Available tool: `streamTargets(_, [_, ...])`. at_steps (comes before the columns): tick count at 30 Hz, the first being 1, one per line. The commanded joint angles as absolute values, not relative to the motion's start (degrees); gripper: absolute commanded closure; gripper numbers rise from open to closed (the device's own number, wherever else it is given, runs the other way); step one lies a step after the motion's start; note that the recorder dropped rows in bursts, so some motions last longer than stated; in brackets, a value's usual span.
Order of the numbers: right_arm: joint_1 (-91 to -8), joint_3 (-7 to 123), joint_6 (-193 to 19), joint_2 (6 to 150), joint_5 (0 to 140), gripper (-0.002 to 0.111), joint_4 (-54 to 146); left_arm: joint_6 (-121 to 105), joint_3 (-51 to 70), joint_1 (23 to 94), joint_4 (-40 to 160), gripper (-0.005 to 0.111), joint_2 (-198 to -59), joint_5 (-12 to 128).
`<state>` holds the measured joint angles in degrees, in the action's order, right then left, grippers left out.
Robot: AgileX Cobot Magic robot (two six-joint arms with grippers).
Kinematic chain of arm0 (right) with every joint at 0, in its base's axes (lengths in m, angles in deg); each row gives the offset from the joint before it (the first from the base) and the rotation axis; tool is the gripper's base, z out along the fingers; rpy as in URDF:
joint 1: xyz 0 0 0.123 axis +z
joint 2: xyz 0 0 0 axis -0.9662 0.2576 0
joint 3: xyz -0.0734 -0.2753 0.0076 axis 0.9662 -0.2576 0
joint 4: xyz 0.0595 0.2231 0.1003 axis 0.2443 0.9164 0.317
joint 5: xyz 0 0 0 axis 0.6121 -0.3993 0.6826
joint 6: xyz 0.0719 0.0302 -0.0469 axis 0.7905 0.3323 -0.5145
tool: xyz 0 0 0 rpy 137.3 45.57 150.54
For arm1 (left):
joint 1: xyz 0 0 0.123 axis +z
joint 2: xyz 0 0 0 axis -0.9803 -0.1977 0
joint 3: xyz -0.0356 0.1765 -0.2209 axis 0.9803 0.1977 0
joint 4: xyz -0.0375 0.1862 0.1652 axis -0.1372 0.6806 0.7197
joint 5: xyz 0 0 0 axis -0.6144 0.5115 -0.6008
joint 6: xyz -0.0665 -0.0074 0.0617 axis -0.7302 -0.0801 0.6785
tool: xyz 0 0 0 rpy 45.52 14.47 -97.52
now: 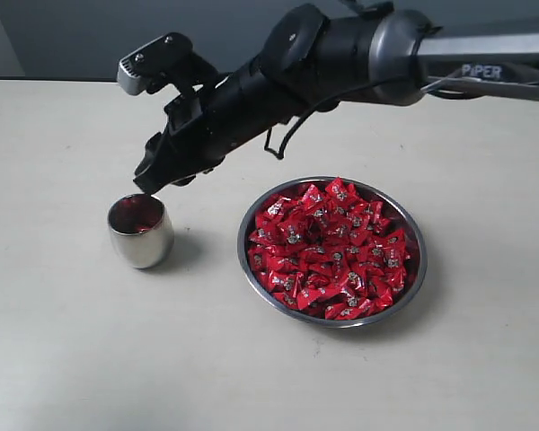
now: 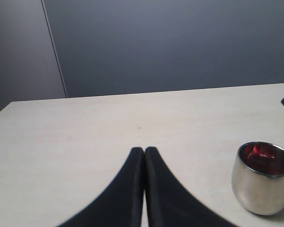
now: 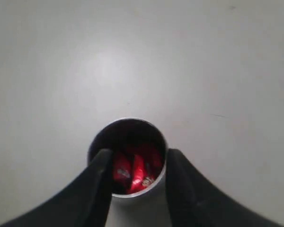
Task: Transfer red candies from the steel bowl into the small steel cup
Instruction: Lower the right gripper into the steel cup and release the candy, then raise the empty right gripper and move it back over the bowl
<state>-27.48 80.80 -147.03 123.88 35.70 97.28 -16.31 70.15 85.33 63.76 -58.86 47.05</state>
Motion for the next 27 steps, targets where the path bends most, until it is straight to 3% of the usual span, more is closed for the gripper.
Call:
streamTargets(1, [-27.75,81.2,-129.57,119.16,36.21,0.071,79.11,-16.38,70.37,85.37,63.83,0.106,-58.6,47.28])
streamTargets(4, [-28.26,81.08,-107.55,115.45,33.12,0.071,56.19,-16.38,70.37,85.37,63.83,0.106,-58.6,47.28])
streamTargets(6, [-30.83,81.08,-100.3,114.36,29.81,0.071,51.54,-16.38,70.37,85.37,63.83,0.106,-58.6,47.28])
streamTargets(11, [-38.14,80.99,-102.34,108.08,29.84,0.073,55.66,-16.38,70.37,85.37,63.83,0.106,-58.6,47.28])
streamTargets(14, [-39.98,78.36,-103.23,104.13,33.4,0.085,57.28,-16.38,70.37,85.37,63.83,0.106,-58.6,47.28])
streamTargets(27, [-46.26,50.17,-102.7,91.81,43.44,0.086,60.28,-16.38,70.37,85.37,63.83,0.106,-58.6,47.47])
